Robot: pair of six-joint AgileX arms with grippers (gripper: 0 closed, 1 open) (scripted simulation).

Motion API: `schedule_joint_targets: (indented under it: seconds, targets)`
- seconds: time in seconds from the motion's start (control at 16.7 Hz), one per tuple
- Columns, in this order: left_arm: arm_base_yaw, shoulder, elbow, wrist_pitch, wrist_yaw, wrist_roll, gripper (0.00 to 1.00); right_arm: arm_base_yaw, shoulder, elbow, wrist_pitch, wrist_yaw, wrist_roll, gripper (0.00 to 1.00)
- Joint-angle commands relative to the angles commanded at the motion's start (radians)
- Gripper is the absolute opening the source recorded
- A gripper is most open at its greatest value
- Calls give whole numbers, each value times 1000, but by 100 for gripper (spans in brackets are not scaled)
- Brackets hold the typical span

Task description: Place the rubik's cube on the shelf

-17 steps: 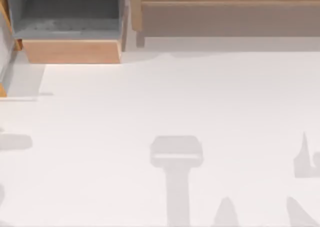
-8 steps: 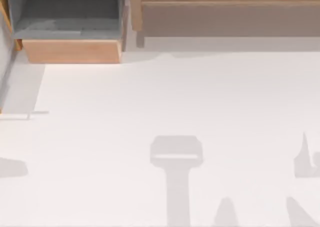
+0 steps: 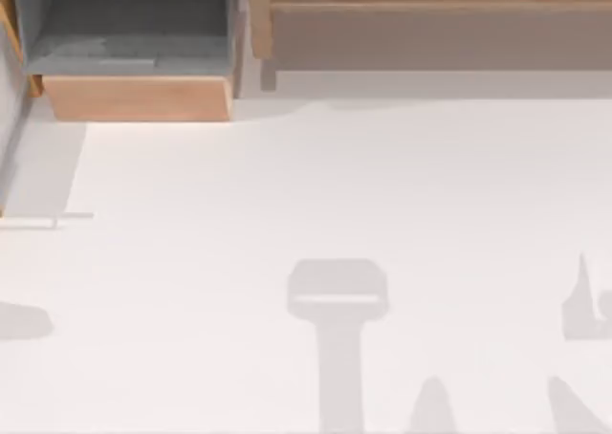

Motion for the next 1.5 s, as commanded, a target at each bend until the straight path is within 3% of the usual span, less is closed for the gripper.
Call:
schedule_joint_targets:
  seconds: [0.36,0.42,1.5]
  targets:
    - [0,0,0,0,0,0,98,0,0,0,0,0,0,100]
    - [0,0,0,0,0,0,100,0,0,0,0,0,0,100]
    - [43,-18,-57,34,47,3,100,0,0,0,0,0,0,100]
